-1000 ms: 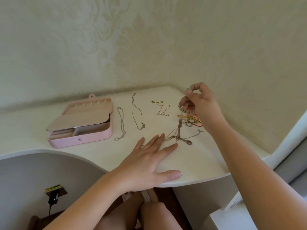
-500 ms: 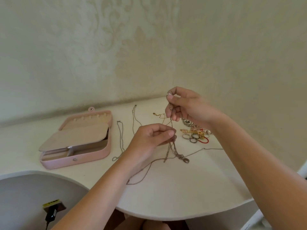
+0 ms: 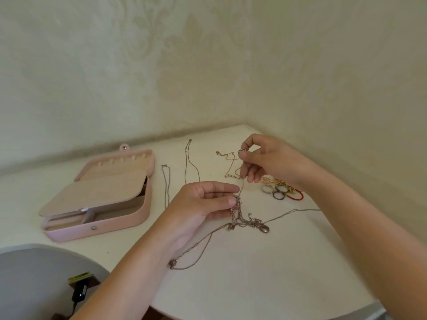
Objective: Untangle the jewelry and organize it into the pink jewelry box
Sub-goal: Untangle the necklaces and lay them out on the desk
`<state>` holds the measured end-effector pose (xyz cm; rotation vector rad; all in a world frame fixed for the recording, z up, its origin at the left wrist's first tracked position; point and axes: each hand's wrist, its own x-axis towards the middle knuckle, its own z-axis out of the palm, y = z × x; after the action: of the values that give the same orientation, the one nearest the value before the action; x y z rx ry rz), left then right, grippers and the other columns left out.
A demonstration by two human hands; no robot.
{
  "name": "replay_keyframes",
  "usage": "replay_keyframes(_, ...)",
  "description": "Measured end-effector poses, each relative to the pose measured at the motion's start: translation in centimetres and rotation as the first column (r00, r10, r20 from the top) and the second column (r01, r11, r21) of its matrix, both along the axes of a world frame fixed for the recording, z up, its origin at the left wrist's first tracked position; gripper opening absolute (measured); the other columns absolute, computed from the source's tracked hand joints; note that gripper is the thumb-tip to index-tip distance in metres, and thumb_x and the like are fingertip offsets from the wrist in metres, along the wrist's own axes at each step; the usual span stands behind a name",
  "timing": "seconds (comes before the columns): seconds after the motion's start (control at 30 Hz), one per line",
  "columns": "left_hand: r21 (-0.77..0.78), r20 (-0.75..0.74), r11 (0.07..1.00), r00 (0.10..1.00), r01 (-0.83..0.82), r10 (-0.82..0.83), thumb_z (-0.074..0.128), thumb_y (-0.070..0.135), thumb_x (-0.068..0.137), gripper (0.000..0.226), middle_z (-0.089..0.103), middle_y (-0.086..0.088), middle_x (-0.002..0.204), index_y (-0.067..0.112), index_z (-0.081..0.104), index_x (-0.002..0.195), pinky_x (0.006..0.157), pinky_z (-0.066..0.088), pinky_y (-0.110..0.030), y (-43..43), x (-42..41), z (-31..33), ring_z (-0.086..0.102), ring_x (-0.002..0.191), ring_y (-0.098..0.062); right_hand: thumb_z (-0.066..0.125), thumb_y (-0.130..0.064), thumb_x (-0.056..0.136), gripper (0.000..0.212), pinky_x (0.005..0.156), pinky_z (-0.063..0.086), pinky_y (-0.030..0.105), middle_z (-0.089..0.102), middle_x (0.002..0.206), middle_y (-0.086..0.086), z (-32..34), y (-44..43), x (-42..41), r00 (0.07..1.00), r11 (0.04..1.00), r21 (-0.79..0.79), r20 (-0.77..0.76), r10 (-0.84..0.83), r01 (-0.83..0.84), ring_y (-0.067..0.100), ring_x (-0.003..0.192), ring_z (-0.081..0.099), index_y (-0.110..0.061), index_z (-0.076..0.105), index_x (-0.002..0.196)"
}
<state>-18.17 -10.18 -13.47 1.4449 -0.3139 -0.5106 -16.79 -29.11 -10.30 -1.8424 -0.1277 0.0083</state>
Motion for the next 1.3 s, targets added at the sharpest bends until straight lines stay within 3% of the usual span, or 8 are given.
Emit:
replay_keyframes(0.2,-0.097,-0.052,0.994,0.998,-0.045,0.04,0.068,0.008,0.065,0.027,0.066,-0.004,0.073,0.006,0.066,0.091,0.062,0.054,-0.021,0.0,0.4,0.1,0.062,0.065,-0.01,0.061,-0.018,0.09,0.009,0.051,0.045,0.022,0.069,0.071,0.003,-0.5,-0.4,0.1,0.999,0.955,-0.295,-0.02,-0.048,0.04,0.011,0.052,0.058,-0.01,0.058,0.089)
replay_keyframes(0.3,-0.125,-0.041,0.991,0.998,-0.052,0.047,0.067,0.01,0.066,0.027,0.066,-0.002,0.07,0.007,0.065,0.092,0.063,0.054,-0.021,0.1,0.5,0.1,0.062,0.064,-0.01,0.069,-0.018,0.084,0.008,0.047,0.043,0.015,0.064,0.072,-0.006,-0.1,-0.5,-0.4,1.0,0.916,-0.399,0.016,-0.019,0.024,0.001,0.046,0.054,-0.012,0.064,0.088)
replay_keyframes(0.53,-0.136,0.064,0.987,0.994,-0.081,0.09,0.067,0.016,0.069,0.027,0.063,-0.002,0.071,0.011,0.065,0.095,0.064,0.051,-0.02,0.1,0.6,-0.1,0.057,0.065,-0.011,0.075,-0.02,0.074,0.014,0.051,0.045,0.017,0.065,0.065,-0.005,0.7,0.3,-1.3,0.981,0.958,-0.21,-0.056,0.187,-0.195,0.008,0.055,0.056,-0.009,0.073,0.082)
replay_keyframes(0.83,-0.12,0.154,0.984,0.977,-0.129,0.147,0.066,0.007,0.078,0.018,0.066,0.003,0.067,0.009,0.062,0.096,0.066,0.05,-0.019,0.0,0.7,-0.3,0.059,0.062,-0.008,0.073,-0.005,0.077,0.007,0.062,0.052,0.018,0.07,0.073,0.01,0.0,1.1,-1.3,0.978,0.975,-0.102,-0.088,0.189,-0.197,0.012,0.067,0.065,-0.005,0.071,0.084)
replay_keyframes(0.93,-0.114,0.18,0.985,0.972,-0.131,0.15,0.065,0.005,0.08,0.016,0.066,0.005,0.065,0.008,0.062,0.095,0.065,0.05,-0.018,0.0,0.7,-0.4,0.06,0.06,-0.007,0.067,0.004,0.078,0.011,0.061,0.052,0.016,0.067,0.068,0.008,-0.3,1.8,-1.3,0.985,0.985,-0.053,-0.073,0.158,-0.162,0.01,0.063,0.063,-0.006,0.067,0.078)
replay_keyframes(1.2,-0.096,0.225,0.983,0.958,-0.159,0.177,0.063,0.005,0.084,0.007,0.062,0.004,0.06,0.009,0.062,0.089,0.068,0.049,-0.023,-0.2,0.8,-0.7,0.057,0.06,-0.008,0.067,0.01,0.074,0.022,0.069,0.051,0.018,0.066,0.073,0.007,-0.6,2.2,-1.2,0.989,0.987,-0.06,0.0,0.148,-0.147,0.012,0.067,0.06,-0.009,0.069,0.083)
replay_keyframes(1.3,-0.082,0.213,0.985,0.963,-0.153,0.168,0.061,0.007,0.086,0.006,0.06,0.003,0.059,0.01,0.06,0.091,0.067,0.048,-0.024,-0.3,0.8,-0.8,0.056,0.058,-0.009,0.067,0.005,0.075,0.019,0.062,0.045,0.014,0.061,0.07,0.001,-0.6,2.6,-1.4,0.99,0.985,-0.134,0.073,0.118,-0.107,0.006,0.062,0.053,-0.014,0.067,0.078)
